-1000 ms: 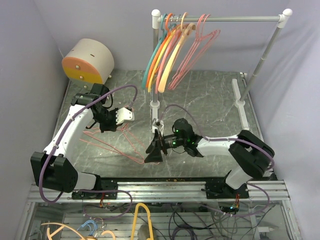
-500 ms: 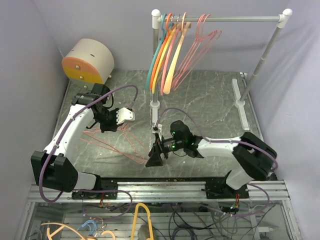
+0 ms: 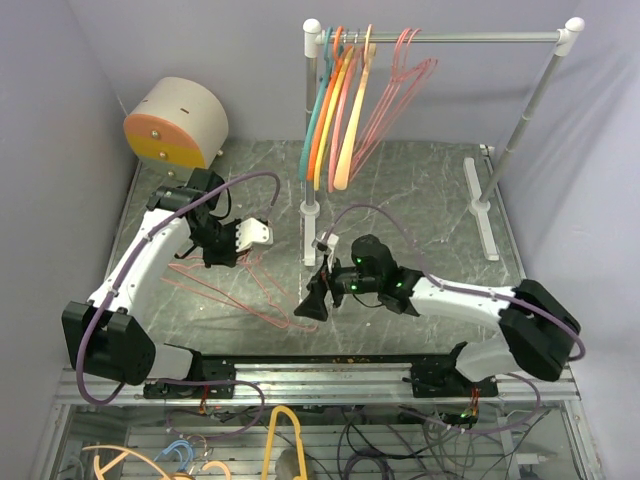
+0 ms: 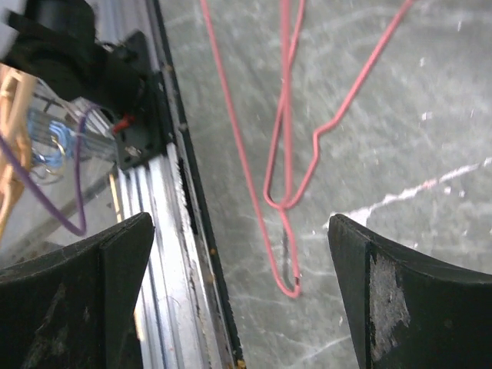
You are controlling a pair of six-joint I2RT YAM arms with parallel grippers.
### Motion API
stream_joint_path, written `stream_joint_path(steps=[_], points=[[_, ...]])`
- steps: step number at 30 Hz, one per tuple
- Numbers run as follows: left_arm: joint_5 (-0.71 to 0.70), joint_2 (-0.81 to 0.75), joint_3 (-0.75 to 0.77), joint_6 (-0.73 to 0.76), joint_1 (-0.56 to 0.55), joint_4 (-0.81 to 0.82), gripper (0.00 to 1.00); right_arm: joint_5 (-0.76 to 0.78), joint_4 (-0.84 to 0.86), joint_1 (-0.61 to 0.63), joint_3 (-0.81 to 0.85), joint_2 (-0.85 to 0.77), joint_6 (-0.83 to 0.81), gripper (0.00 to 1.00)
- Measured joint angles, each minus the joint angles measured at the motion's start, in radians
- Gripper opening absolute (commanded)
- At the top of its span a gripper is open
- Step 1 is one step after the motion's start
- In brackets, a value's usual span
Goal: Organize the hangers
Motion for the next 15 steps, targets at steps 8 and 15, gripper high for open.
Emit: stream_joint_path(steps=[8,15], points=[[0.019,-0.032,0.045,-0.004,-0.032,-0.045,0.07,-0.075,0.049,-0.002,-0.016,0.177,0.005,0.97],[0.025,-0.046,0.061,-0.004,-0.035,-0.058,0.07,-0.222,0.153,0.008,-0.016,0.272,0.023,0.9]])
